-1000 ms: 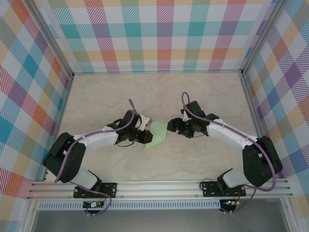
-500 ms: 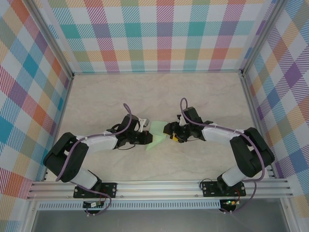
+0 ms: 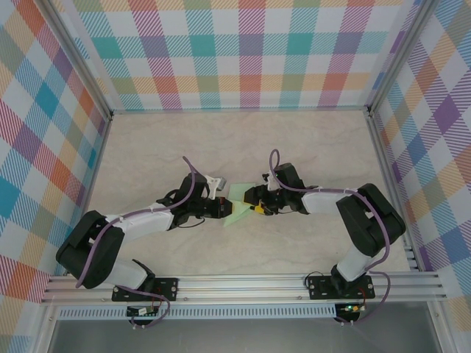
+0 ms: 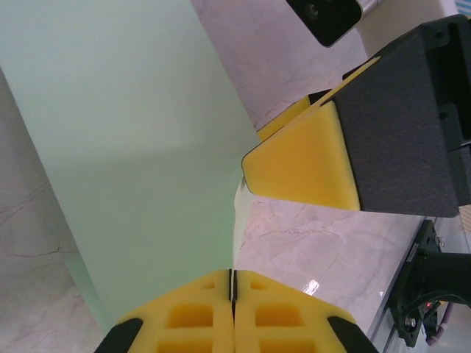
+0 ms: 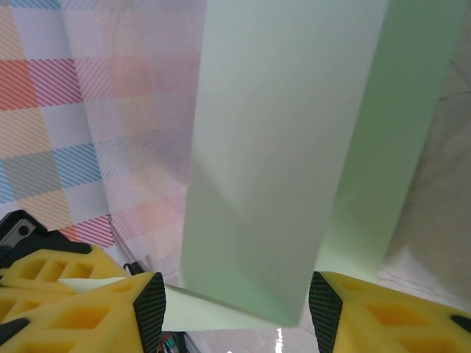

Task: Fold a paper plane with a square sheet of paper (pick it up from the middle)
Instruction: Fourth fold the wing at the center of the table.

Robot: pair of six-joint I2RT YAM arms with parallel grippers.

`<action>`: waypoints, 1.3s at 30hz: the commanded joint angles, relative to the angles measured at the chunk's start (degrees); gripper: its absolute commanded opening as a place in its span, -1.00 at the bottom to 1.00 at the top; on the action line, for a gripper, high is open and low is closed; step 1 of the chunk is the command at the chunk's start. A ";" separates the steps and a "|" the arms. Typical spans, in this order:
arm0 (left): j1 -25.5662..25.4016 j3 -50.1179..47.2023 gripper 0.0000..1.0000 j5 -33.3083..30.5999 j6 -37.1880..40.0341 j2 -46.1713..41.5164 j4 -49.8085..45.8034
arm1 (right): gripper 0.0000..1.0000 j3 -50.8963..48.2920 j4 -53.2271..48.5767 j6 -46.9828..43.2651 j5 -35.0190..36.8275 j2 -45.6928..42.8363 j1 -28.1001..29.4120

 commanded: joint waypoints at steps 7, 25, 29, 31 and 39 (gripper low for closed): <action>1.67 -0.75 -0.89 0.99 0.76 -0.85 -0.11 | 0.03 -2.25 9.57 -2.68 -6.14 1.33 0.18; 1.94 5.11 0.04 -12.42 1.87 -1.79 -18.17 | -0.83 -0.10 4.40 1.20 4.20 1.54 1.66; 1.85 3.70 0.27 -16.77 1.56 -8.52 -20.02 | -0.86 2.22 -5.15 3.35 12.00 -1.66 4.20; 1.23 1.52 0.30 -18.06 1.68 -12.41 -18.53 | -0.87 3.48 -9.21 5.66 15.85 -2.98 5.90; -7.28 -7.72 0.36 -24.24 7.43 -21.13 -8.83 | -0.88 7.11 -21.76 16.48 30.06 -6.23 11.32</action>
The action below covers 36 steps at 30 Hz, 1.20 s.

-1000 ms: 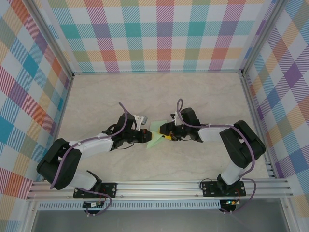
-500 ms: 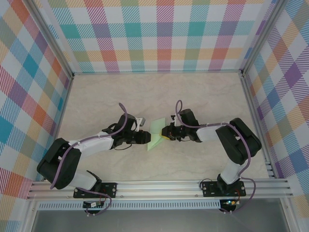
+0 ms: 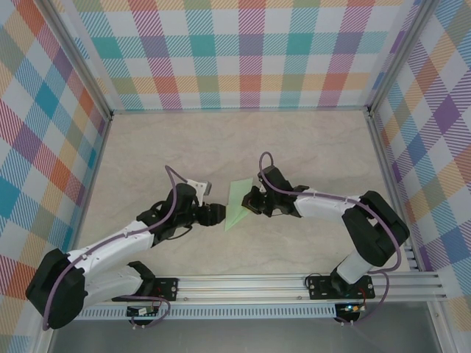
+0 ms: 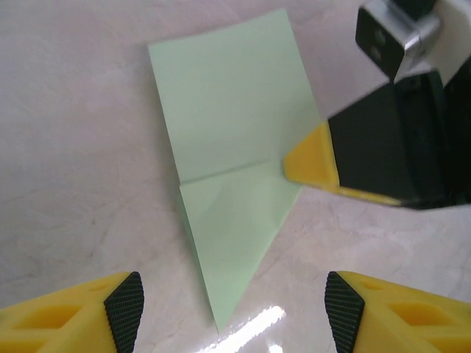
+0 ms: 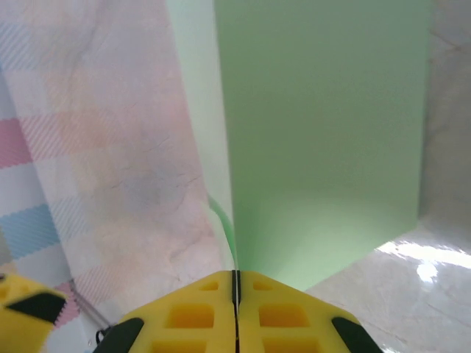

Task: Fold a paper plane with a square sheet of paper (pick it up from the middle)
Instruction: Fourth fold the wing at the center of the table.

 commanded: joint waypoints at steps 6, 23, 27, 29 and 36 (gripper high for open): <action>-5.81 -3.07 0.36 -5.98 7.86 1.58 9.06 | -0.88 1.95 -13.77 10.16 16.19 -5.52 3.55; -9.35 -3.82 0.13 1.29 20.40 20.09 33.68 | -0.86 2.89 -12.62 18.20 13.78 -4.12 3.84; -9.47 -3.68 0.05 2.90 21.13 22.87 36.60 | -0.85 3.16 -12.60 18.91 12.18 -3.60 3.62; -9.44 -3.73 0.00 4.01 21.58 24.46 37.80 | -0.85 3.16 -12.40 19.24 11.56 -3.42 3.34; -9.47 -3.66 -0.27 4.18 22.60 27.62 40.58 | -0.85 2.80 -12.40 20.27 10.05 -3.57 2.52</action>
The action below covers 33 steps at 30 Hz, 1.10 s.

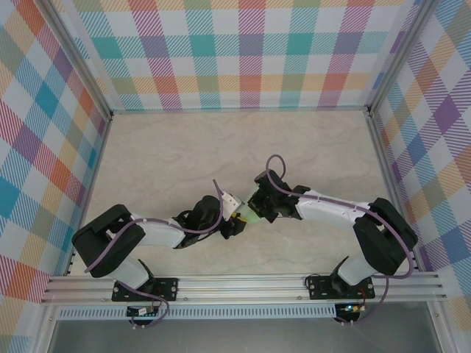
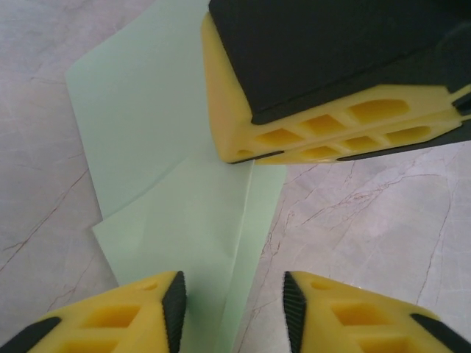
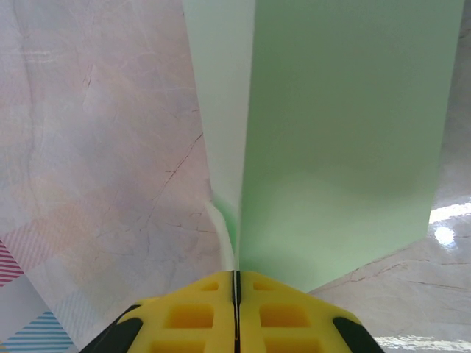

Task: Fold a paper plane with a square sheet of paper (pick it up from the middle)
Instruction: Fourth fold the wing at the center of the table.

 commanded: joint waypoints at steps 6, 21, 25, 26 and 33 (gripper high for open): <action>-0.78 -0.11 -0.44 -0.82 1.87 2.07 5.61 | -0.85 0.84 0.10 2.03 -3.22 0.89 -0.85; -0.77 -0.58 -0.70 -3.71 2.77 3.04 7.16 | -0.73 -0.78 1.30 3.26 -6.76 0.63 -2.46; -0.78 -0.28 -0.79 -2.62 1.23 3.38 6.44 | -0.18 -0.96 -0.59 -1.83 -6.06 -1.06 -3.76; -0.77 -0.06 -0.80 -1.80 0.46 3.48 5.96 | -0.06 -1.30 -0.13 -4.66 -5.76 -1.80 -4.08; -0.69 0.66 -0.83 0.69 -7.98 3.66 4.43 | 0.15 -8.16 7.10 -17.68 -9.23 -6.26 -7.04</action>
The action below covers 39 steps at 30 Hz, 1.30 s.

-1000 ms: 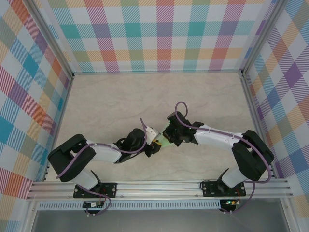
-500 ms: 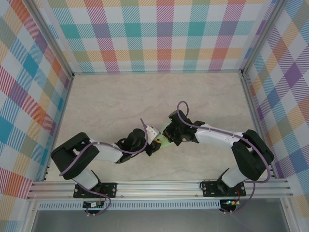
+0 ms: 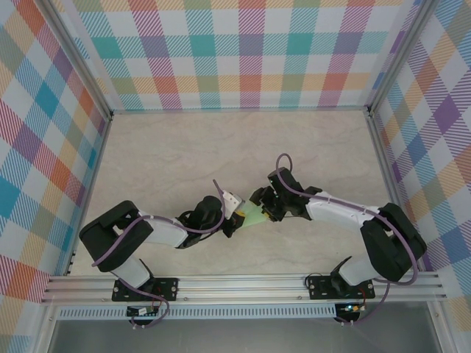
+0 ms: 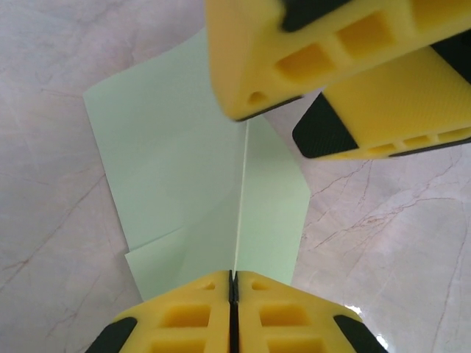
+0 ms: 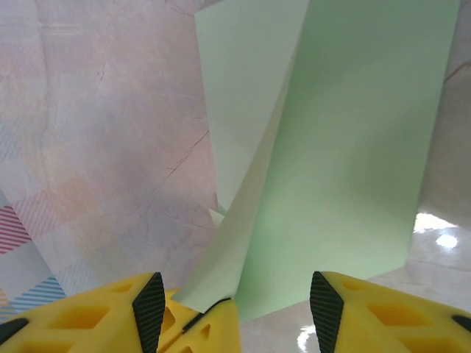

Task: Fold a paper plane with a square sheet of paper (pick it up from the middle)
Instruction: Fourth fold the wing at the center of the table.

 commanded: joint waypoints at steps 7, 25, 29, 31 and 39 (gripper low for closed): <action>-0.38 2.88 -0.87 5.09 -15.21 0.98 -2.33 | 0.15 -7.75 12.22 -14.67 -7.50 -3.31 -2.80; 2.96 1.65 -0.93 7.60 -37.04 4.38 3.59 | 0.24 -11.95 20.69 -21.16 -10.57 -2.84 -4.14; 3.22 1.33 -0.94 7.18 -40.08 4.06 3.62 | 0.22 -11.50 20.07 -21.41 -10.75 -1.76 -4.31; 3.33 1.25 -0.93 6.70 -41.18 3.96 3.49 | 0.21 -11.18 20.30 -21.06 -11.28 -0.60 -4.31; 3.63 1.40 -0.93 7.43 -43.98 6.00 4.90 | 0.15 -8.83 20.86 -21.10 -12.66 3.63 -4.57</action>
